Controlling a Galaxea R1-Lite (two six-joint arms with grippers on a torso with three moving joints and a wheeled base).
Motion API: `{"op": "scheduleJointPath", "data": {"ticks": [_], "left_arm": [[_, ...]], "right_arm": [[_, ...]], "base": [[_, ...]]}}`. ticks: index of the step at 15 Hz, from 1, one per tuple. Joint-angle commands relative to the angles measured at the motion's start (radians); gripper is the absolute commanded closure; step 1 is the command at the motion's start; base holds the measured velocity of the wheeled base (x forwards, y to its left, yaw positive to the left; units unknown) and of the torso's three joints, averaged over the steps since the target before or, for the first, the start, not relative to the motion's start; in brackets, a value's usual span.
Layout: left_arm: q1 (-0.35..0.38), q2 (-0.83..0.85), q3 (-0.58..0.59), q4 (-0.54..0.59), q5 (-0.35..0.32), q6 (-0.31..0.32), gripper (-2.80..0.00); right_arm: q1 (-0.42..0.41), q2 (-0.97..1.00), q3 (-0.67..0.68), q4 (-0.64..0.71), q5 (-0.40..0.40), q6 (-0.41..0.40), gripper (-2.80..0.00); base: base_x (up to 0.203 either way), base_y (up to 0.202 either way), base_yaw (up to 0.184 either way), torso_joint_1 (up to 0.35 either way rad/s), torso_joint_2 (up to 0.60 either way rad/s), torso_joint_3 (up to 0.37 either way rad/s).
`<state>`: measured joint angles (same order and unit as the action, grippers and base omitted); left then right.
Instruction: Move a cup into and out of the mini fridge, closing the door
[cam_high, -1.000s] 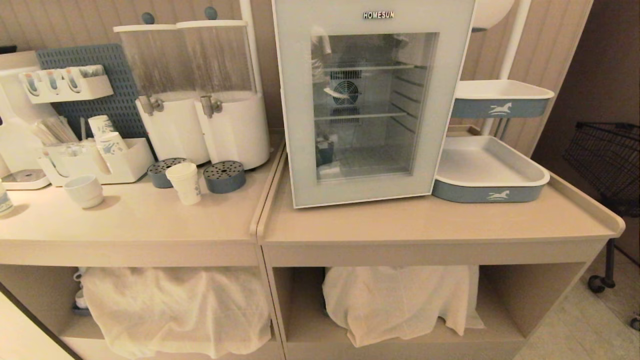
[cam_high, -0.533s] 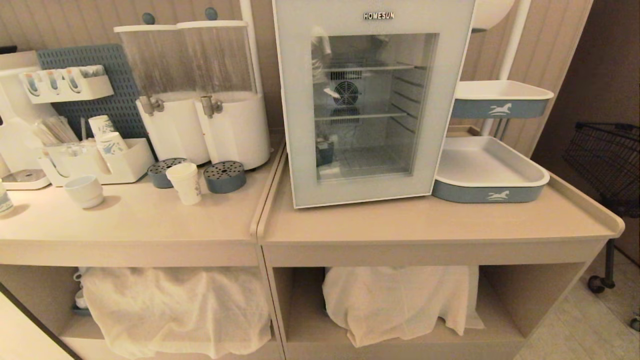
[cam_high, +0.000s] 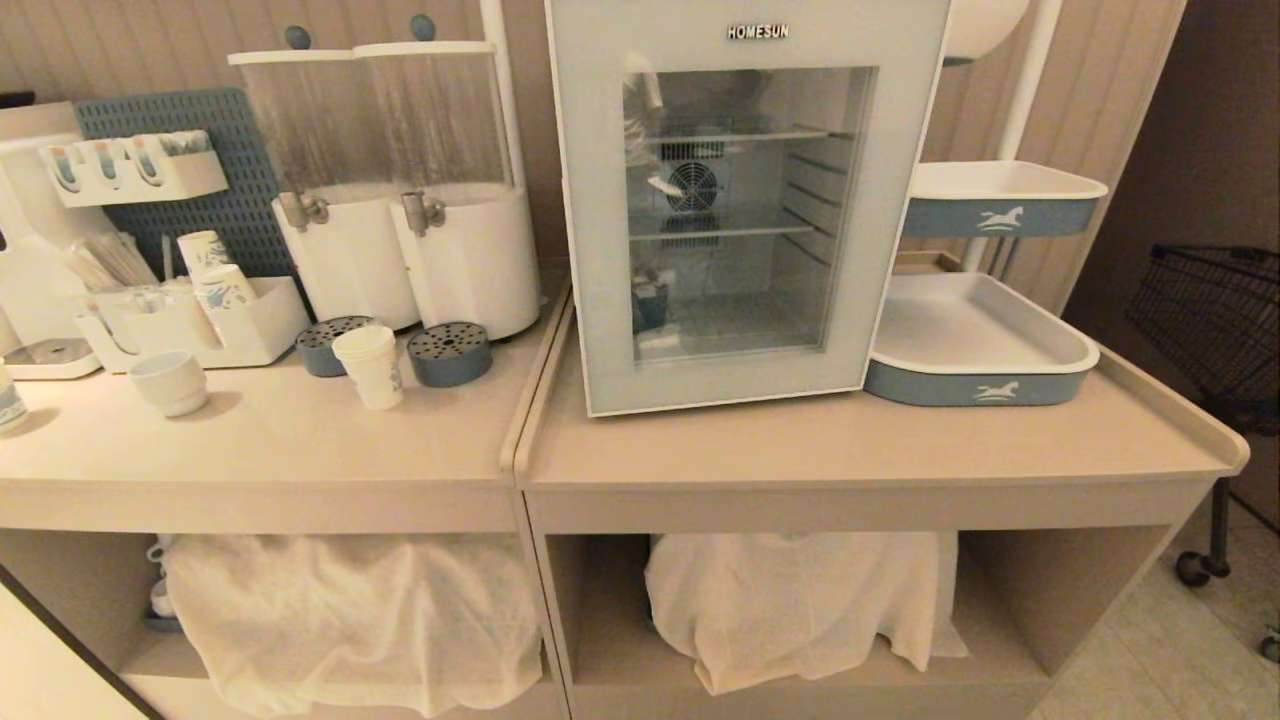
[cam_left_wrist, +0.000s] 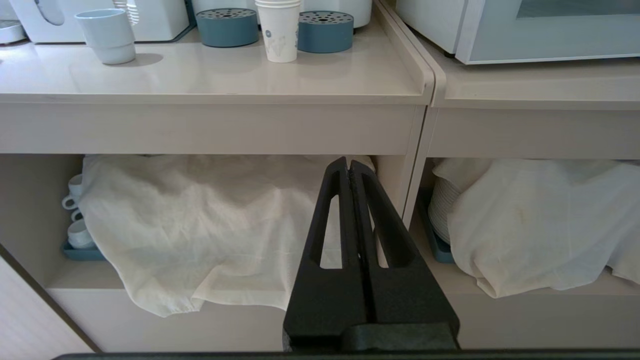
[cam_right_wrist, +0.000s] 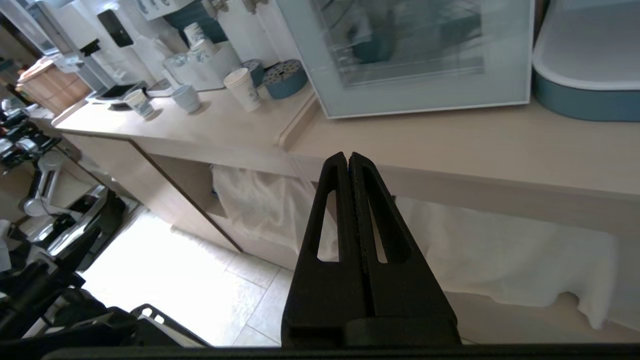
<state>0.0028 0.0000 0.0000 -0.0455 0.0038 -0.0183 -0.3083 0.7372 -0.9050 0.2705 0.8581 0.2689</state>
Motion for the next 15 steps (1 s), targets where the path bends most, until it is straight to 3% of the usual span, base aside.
{"op": "scheduleJointPath", "data": {"ticks": [1, 4, 6, 8, 12, 15], "left_arm": [[0.000, 0.000, 0.020, 0.000, 0.001, 0.000, 0.00], [0.000, 0.000, 0.020, 0.000, 0.001, 0.000, 0.00], [0.000, 0.000, 0.020, 0.000, 0.001, 0.000, 0.00], [0.000, 0.000, 0.020, 0.000, 0.001, 0.000, 0.00], [0.000, 0.000, 0.020, 0.000, 0.001, 0.000, 0.00], [0.000, 0.000, 0.020, 0.000, 0.001, 0.000, 0.00]], "right_arm": [[0.142, -0.054, -0.009, 0.024, -0.108, 0.001, 0.00], [0.288, -0.250, 0.018, 0.094, -0.327, -0.001, 0.00], [0.314, -0.385, 0.080, 0.105, -0.441, -0.002, 0.00], [0.331, -0.477, 0.164, 0.105, -0.616, -0.004, 0.00], [0.304, -0.631, 0.342, 0.087, -0.710, -0.090, 0.00], [0.304, -0.678, 0.548, -0.057, -0.811, -0.209, 0.00]], "base": [[0.000, 0.000, 0.000, 0.000, 0.00, 0.000], [0.000, 0.000, 0.000, 0.000, 0.00, 0.000], [0.000, 0.000, 0.000, 0.000, 0.00, 0.000], [0.000, 0.000, 0.000, 0.000, 0.00, 0.000], [0.000, 0.000, 0.000, 0.000, 0.00, 0.000], [0.000, 0.000, 0.000, 0.000, 0.00, 0.000]]}}
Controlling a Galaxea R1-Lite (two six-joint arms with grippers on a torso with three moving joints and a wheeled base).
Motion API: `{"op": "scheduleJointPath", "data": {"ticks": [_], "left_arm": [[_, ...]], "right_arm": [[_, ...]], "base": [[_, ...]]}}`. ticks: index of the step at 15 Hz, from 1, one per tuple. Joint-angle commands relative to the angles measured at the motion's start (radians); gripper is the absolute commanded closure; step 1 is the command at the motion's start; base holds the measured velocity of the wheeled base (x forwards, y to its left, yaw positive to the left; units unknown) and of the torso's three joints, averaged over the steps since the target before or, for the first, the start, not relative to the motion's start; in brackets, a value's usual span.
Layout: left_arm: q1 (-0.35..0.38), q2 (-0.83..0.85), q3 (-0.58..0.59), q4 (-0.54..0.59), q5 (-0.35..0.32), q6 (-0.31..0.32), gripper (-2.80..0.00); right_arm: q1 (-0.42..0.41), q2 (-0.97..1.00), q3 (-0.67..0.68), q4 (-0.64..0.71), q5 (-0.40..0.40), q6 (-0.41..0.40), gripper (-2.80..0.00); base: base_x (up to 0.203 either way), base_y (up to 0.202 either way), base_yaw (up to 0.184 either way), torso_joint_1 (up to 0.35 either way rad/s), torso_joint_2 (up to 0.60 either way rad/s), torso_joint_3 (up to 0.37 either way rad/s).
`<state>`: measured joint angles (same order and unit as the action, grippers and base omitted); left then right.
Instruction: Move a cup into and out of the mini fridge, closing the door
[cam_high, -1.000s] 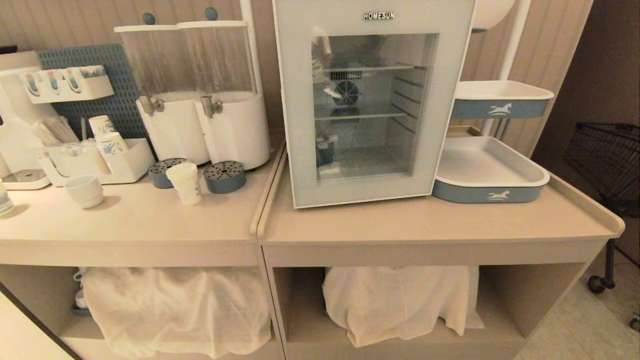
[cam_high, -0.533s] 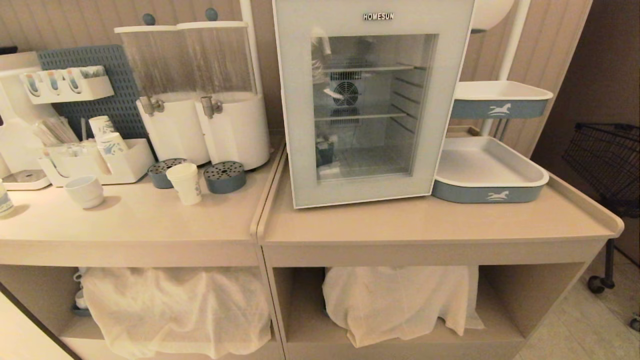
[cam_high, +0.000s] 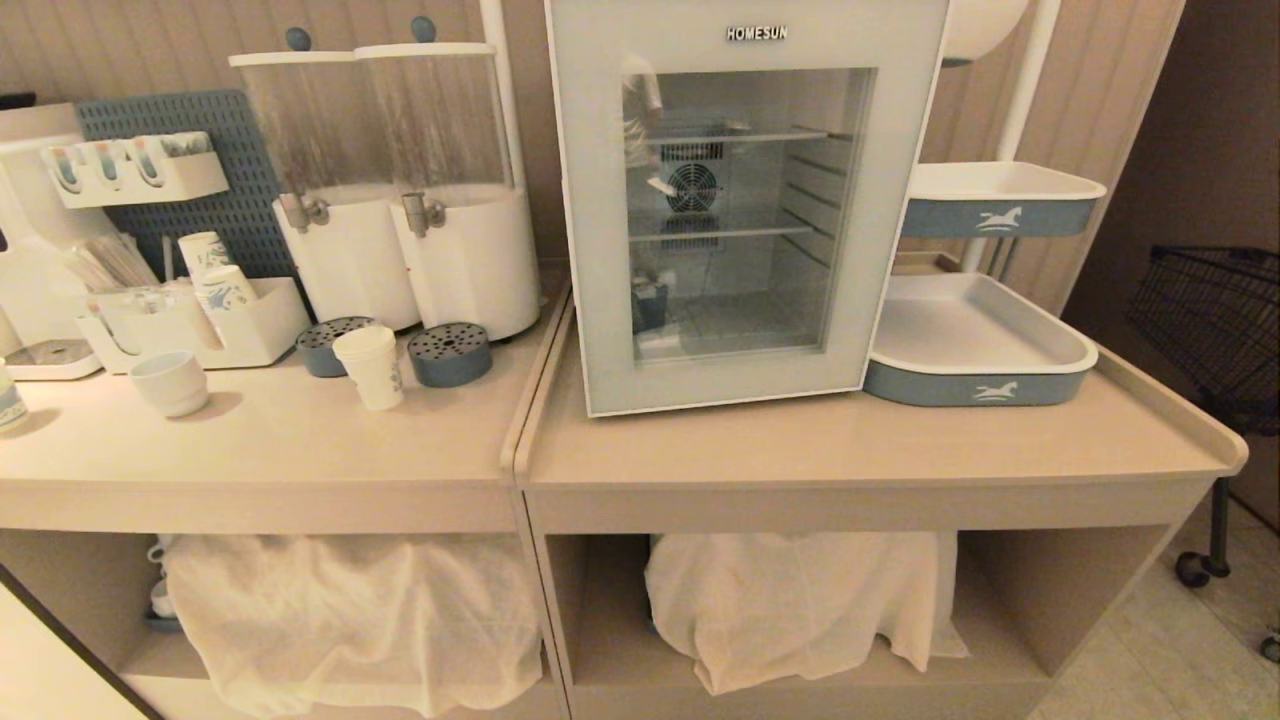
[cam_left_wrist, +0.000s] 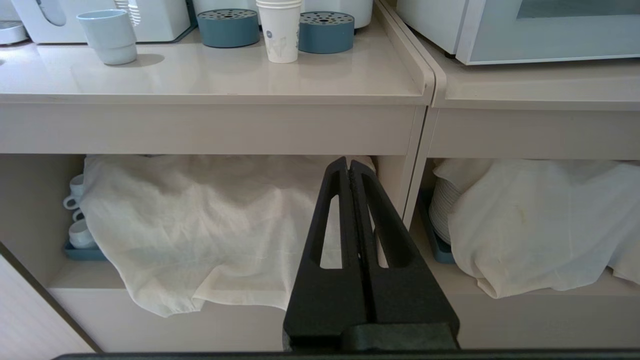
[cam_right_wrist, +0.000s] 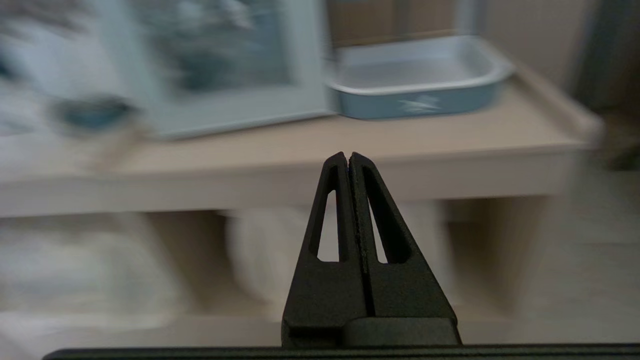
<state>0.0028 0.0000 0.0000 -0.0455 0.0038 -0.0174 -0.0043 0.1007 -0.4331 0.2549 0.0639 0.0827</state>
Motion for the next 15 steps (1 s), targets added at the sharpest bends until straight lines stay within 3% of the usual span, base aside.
{"op": "scheduleJointPath", "data": {"ticks": [1, 4, 6, 10, 11, 15], "left_arm": [[0.000, 0.000, 0.020, 0.000, 0.001, -0.001, 0.00], [0.000, 0.000, 0.020, 0.000, 0.001, -0.001, 0.00], [0.000, 0.000, 0.020, 0.000, 0.001, -0.001, 0.00], [0.000, 0.000, 0.020, 0.000, 0.001, -0.001, 0.00], [0.000, 0.000, 0.020, 0.000, 0.001, -0.001, 0.00], [0.000, 0.000, 0.020, 0.000, 0.001, -0.001, 0.00]], "right_arm": [[0.000, -0.065, 0.168, -0.112, -0.053, -0.073, 0.00], [0.000, -0.099, 0.372, -0.281, -0.106, -0.162, 0.00], [0.000, -0.103, 0.435, -0.336, -0.083, -0.178, 0.00], [0.000, -0.104, 0.435, -0.243, -0.052, -0.173, 0.00], [0.000, -0.103, 0.435, -0.244, -0.054, -0.129, 0.00], [0.000, -0.102, 0.435, -0.244, -0.056, -0.123, 0.00]], "base": [[0.000, 0.000, 0.000, 0.000, 0.00, 0.000], [0.000, 0.000, 0.000, 0.000, 0.00, 0.000], [0.000, 0.000, 0.000, 0.000, 0.00, 0.000], [0.000, 0.000, 0.000, 0.000, 0.00, 0.000], [0.000, 0.000, 0.000, 0.000, 0.00, 0.000], [0.000, 0.000, 0.000, 0.000, 0.00, 0.000]]}}
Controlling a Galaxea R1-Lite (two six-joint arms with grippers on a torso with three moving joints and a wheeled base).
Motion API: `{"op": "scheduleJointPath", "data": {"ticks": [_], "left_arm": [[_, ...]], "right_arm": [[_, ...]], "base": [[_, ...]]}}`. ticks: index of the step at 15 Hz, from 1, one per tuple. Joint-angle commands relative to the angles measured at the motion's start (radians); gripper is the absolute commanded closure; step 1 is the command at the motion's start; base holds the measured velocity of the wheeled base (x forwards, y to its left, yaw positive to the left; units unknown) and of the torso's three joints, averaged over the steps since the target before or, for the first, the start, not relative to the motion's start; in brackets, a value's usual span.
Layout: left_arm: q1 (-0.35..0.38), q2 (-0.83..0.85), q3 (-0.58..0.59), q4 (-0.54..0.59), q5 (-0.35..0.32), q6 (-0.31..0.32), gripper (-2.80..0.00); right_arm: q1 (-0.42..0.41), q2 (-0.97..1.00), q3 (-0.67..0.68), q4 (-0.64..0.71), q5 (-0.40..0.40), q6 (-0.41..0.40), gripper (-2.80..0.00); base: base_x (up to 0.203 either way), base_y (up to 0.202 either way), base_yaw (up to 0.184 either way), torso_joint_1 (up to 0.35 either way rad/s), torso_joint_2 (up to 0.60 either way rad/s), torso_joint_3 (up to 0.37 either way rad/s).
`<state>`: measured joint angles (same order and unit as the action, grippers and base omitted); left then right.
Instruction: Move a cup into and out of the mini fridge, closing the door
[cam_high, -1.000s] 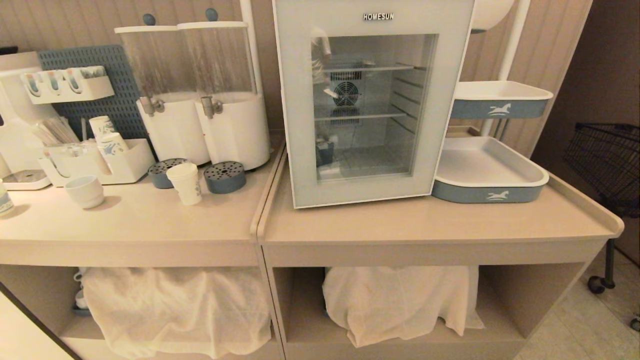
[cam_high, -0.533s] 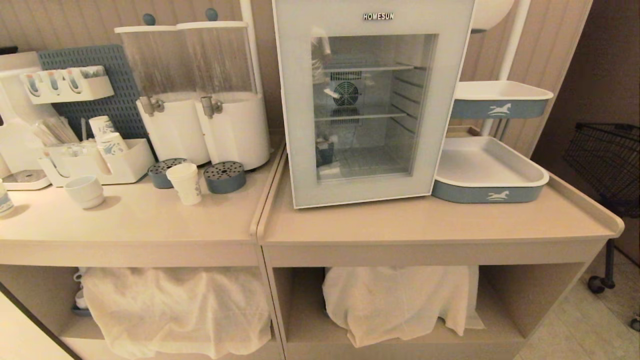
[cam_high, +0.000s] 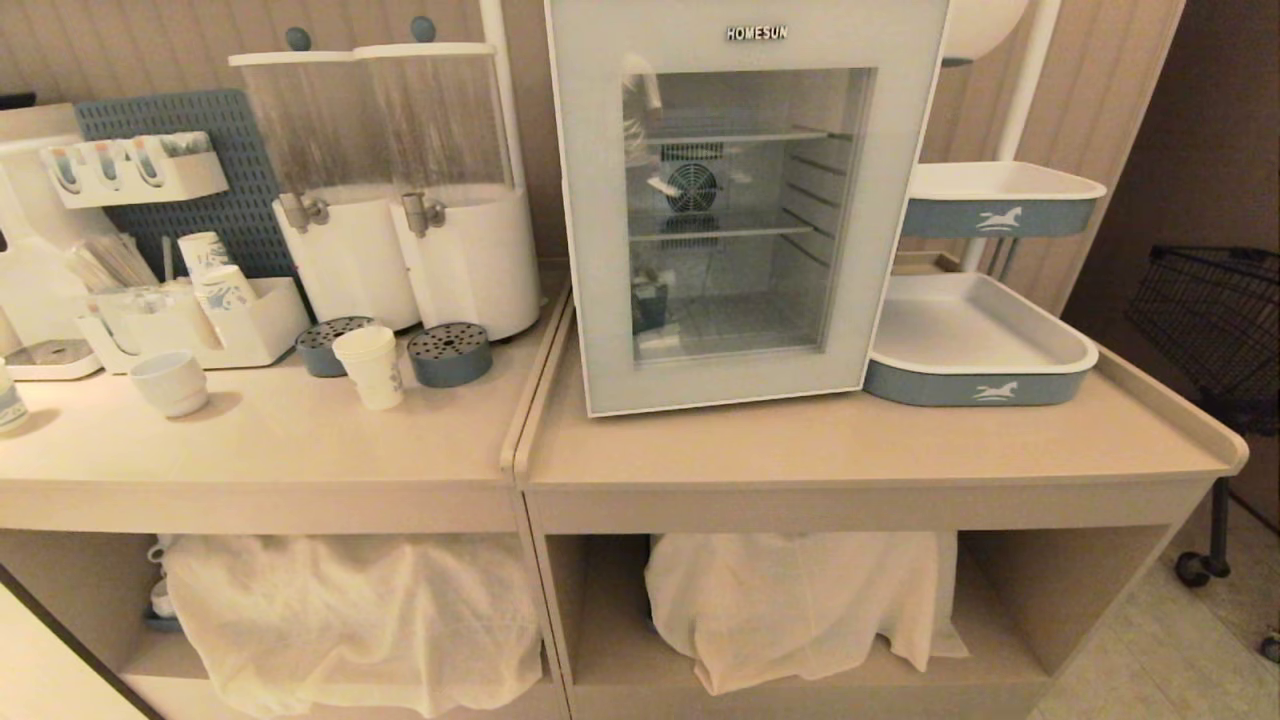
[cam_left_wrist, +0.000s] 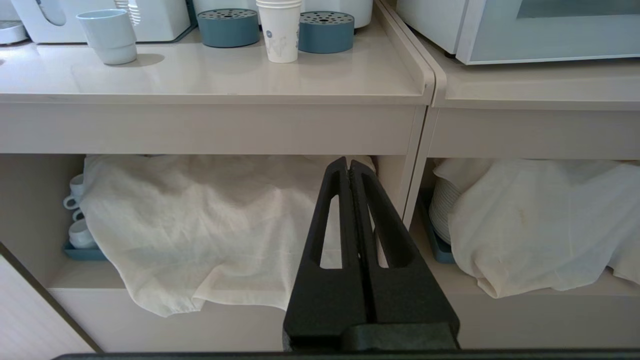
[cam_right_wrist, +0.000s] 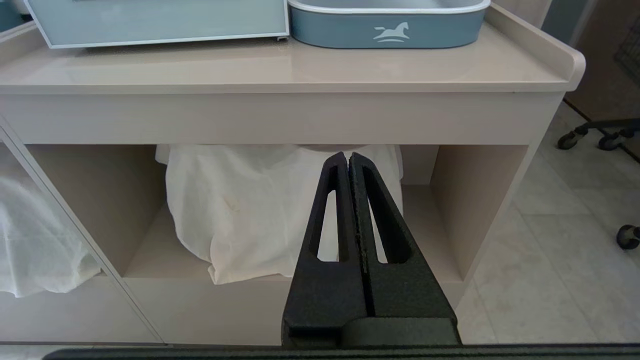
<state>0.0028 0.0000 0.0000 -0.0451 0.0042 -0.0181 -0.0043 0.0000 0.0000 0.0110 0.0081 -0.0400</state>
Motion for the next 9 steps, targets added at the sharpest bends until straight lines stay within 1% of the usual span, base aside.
{"op": "scheduleJointPath", "data": {"ticks": [1, 9], "left_arm": [[0.000, 0.000, 0.020, -0.001, 0.000, 0.000, 0.00], [0.000, 0.001, 0.020, 0.001, -0.001, 0.002, 0.00]], "right_arm": [[0.000, -0.003, 0.002, 0.000, 0.000, 0.000, 0.00], [0.000, -0.002, 0.002, 0.000, 0.000, 0.000, 0.00]], "base": [[0.000, 0.000, 0.000, 0.000, 0.00, 0.000], [0.000, 0.000, 0.000, 0.000, 0.00, 0.000]]}}
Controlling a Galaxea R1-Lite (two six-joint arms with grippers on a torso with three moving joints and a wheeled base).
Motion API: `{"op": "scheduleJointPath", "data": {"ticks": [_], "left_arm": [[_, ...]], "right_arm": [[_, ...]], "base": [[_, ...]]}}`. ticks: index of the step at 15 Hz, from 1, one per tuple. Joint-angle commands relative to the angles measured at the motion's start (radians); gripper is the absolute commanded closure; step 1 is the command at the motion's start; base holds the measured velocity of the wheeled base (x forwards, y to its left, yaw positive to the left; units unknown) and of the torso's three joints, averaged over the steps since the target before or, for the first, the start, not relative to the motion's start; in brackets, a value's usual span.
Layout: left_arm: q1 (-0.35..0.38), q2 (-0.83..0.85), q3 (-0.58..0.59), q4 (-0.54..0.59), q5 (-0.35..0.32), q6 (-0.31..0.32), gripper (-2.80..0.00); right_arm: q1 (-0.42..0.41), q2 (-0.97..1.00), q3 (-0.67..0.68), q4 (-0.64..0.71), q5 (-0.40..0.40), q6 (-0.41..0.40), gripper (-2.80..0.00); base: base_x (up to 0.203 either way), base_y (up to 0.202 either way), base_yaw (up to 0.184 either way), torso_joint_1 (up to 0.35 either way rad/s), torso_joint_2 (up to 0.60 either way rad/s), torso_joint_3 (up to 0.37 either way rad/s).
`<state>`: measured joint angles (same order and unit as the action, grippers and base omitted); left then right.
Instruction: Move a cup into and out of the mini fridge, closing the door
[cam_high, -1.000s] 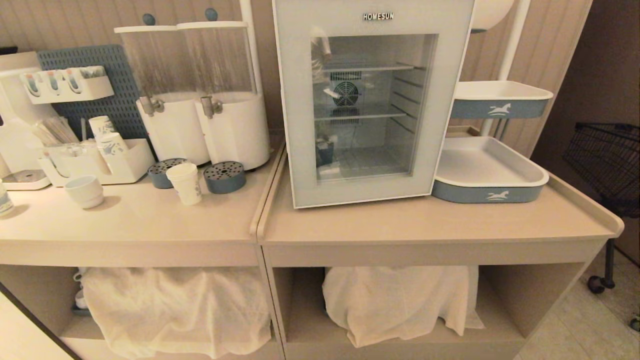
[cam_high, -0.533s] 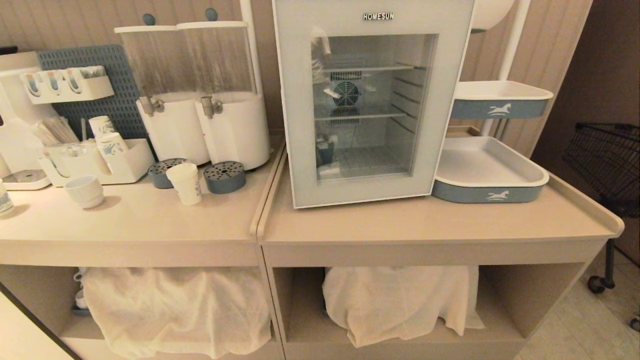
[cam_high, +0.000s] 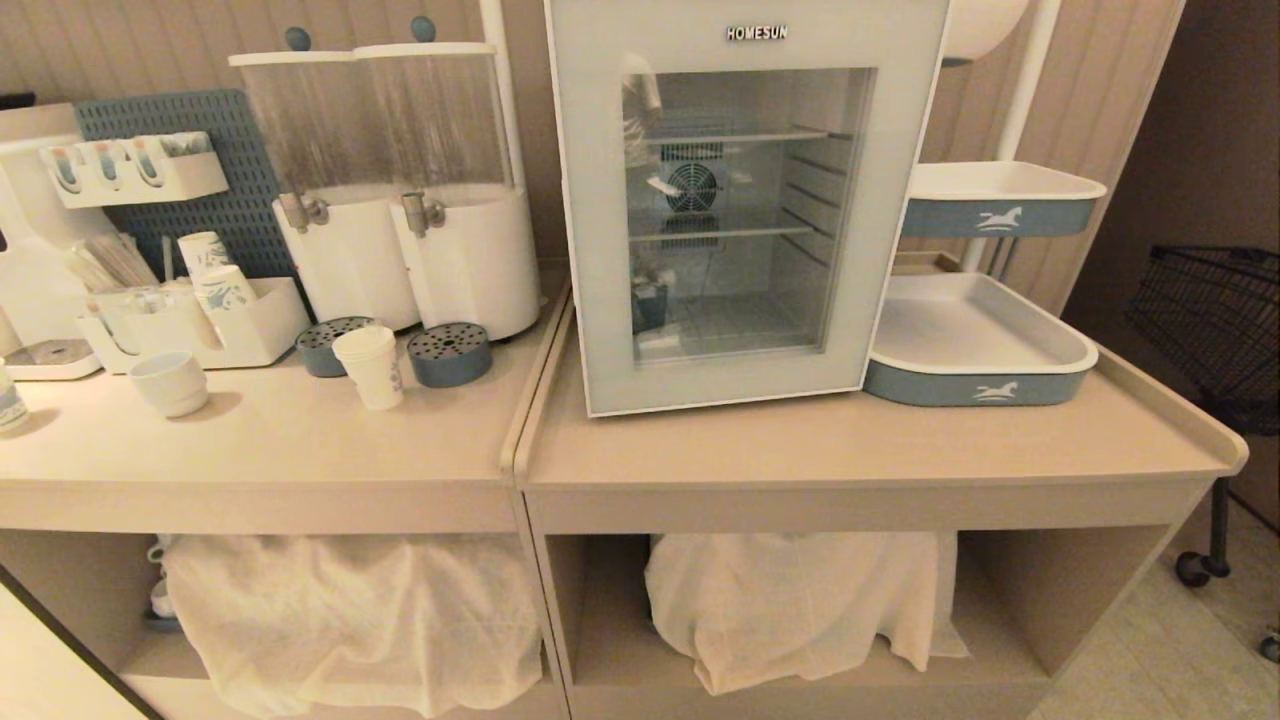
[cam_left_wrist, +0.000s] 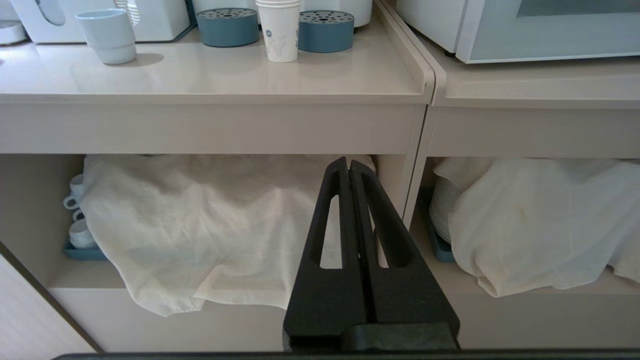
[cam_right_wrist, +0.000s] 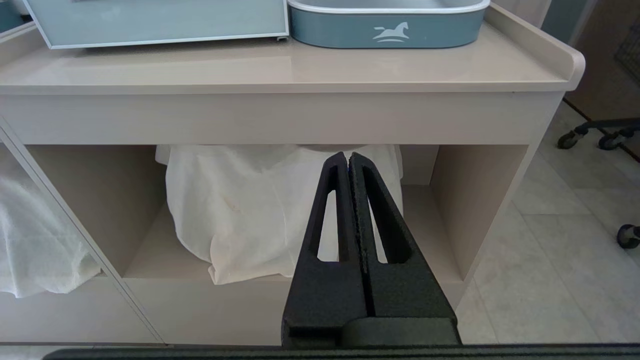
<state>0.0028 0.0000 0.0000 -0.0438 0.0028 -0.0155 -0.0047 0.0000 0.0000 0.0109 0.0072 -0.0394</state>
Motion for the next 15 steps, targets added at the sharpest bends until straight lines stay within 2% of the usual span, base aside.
{"op": "scheduleJointPath", "data": {"ticks": [1, 8, 15], "left_arm": [[0.000, 0.000, 0.020, -0.001, 0.000, 0.008, 0.00], [0.000, 0.000, 0.020, -0.001, 0.000, 0.009, 0.00], [0.000, 0.000, 0.020, -0.001, 0.000, 0.008, 0.00]], "right_arm": [[0.000, -0.002, 0.002, 0.000, 0.000, -0.001, 0.00], [0.000, -0.002, 0.002, 0.000, 0.000, -0.001, 0.00], [0.000, -0.002, 0.002, -0.002, 0.000, -0.001, 0.00]], "base": [[0.000, 0.000, 0.000, 0.000, 0.00, 0.000], [0.003, 0.021, -0.001, 0.001, 0.00, 0.001], [0.000, 0.185, -0.001, 0.002, 0.00, 0.004]]}}
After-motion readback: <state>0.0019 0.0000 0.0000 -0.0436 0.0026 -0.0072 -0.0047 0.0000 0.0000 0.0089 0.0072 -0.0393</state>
